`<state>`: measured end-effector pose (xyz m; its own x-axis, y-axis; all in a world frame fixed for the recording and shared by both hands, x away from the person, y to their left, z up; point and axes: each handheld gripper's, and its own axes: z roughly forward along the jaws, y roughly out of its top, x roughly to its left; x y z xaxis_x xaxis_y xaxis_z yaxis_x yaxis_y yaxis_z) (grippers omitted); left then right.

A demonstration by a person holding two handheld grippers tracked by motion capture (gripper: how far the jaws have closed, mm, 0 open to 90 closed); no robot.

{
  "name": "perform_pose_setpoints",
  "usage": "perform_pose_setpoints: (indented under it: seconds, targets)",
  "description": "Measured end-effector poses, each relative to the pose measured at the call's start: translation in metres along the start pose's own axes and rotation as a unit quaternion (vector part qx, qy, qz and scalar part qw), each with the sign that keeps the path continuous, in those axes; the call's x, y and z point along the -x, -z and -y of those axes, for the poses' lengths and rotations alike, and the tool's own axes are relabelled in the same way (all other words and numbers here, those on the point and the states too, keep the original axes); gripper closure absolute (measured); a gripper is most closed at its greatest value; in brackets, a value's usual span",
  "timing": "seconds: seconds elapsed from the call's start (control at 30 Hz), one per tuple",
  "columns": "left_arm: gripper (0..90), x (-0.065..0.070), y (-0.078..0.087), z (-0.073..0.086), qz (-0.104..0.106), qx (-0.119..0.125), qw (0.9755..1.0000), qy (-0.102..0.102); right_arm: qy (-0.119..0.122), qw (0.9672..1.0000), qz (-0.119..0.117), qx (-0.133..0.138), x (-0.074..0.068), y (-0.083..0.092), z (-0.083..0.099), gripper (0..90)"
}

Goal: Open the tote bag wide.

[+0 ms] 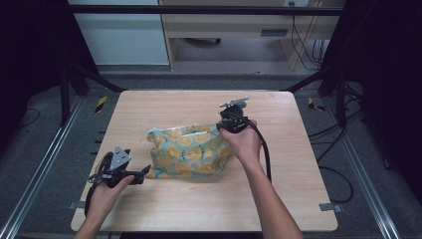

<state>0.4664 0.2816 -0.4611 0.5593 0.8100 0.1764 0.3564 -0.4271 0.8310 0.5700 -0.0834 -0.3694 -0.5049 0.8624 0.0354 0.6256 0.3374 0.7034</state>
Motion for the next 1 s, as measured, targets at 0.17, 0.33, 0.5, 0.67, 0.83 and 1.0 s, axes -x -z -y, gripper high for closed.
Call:
perform_pose_setpoints:
  seconds: [0.17,0.33,0.5,0.67,0.83,1.0]
  targets:
    - [6.3,0.000,0.000,0.000,0.000,0.000,1.0000,-0.001,0.010,0.9998,-0.014,0.003,-0.004,0.002,0.000,86.1]
    - [6.3,0.000,0.000,0.000,0.000,0.000,1.0000,0.000,0.018,0.9993,-0.025,0.020,-0.009,0.010,-0.001,88.7]
    - [6.3,0.000,0.000,0.000,0.000,-0.001,1.0000,-0.001,0.023,0.9981,-0.039,0.042,-0.014,0.019,0.000,89.4]
    - [6.3,0.000,0.000,0.000,0.000,0.000,1.0000,0.000,0.038,0.9960,-0.049,0.065,-0.024,0.033,0.002,89.7]
    - [6.3,-0.001,0.000,0.000,0.001,0.001,1.0000,0.003,0.048,0.9933,-0.059,0.086,-0.032,0.046,0.007,89.7]
    - [6.3,-0.001,0.001,0.000,0.000,0.002,1.0000,0.004,0.065,0.9903,-0.067,0.103,-0.042,0.058,0.012,89.8]
